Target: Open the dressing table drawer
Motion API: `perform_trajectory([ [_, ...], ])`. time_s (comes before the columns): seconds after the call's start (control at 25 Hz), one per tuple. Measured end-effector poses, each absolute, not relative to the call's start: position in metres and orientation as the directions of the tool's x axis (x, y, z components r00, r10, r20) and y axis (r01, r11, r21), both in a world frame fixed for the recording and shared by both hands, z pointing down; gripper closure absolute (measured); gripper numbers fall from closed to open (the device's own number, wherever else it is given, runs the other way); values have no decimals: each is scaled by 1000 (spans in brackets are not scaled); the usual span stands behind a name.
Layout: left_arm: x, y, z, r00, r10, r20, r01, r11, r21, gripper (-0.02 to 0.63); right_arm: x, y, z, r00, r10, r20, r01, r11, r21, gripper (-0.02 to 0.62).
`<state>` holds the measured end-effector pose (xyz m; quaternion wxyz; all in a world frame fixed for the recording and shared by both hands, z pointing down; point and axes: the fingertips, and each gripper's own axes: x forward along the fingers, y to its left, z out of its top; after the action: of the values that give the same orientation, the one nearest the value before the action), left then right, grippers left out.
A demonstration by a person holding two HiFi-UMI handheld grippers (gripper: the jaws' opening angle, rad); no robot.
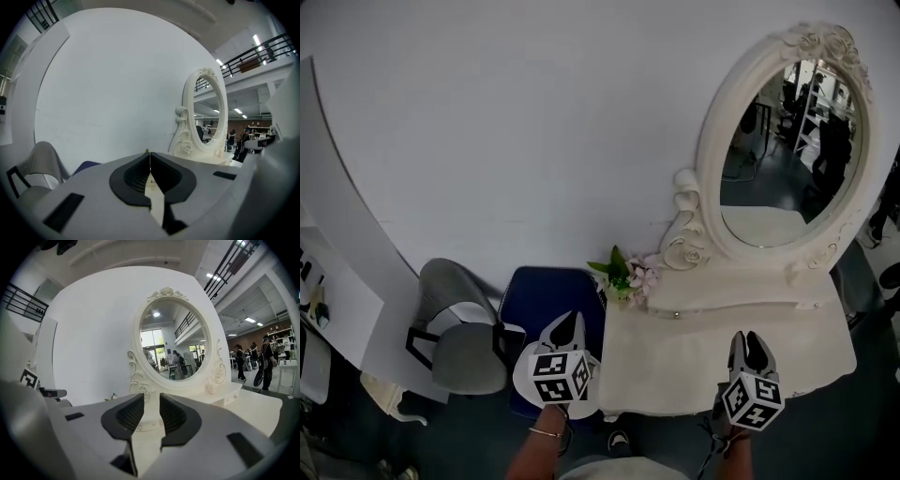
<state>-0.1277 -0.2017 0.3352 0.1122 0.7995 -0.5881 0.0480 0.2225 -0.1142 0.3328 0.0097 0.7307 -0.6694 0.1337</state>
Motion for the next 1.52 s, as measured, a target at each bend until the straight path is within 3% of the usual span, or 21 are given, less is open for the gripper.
perform_trajectory([
  [0.28, -129, -222, 347, 312, -920, 237, -948, -287, 135, 584, 229, -132, 340, 88, -964, 251, -982, -127, -142, 485],
  [0.88, -137, -250, 347, 268, -933, 239, -960, -238, 150, 584, 205, -193, 331, -4, -968, 250, -992, -27, -122, 485],
  [1.52, -184, -253, 361, 126, -953, 277, -984, -86, 153, 584, 170, -247, 345, -125, -951, 282, -987, 91, -134, 485],
])
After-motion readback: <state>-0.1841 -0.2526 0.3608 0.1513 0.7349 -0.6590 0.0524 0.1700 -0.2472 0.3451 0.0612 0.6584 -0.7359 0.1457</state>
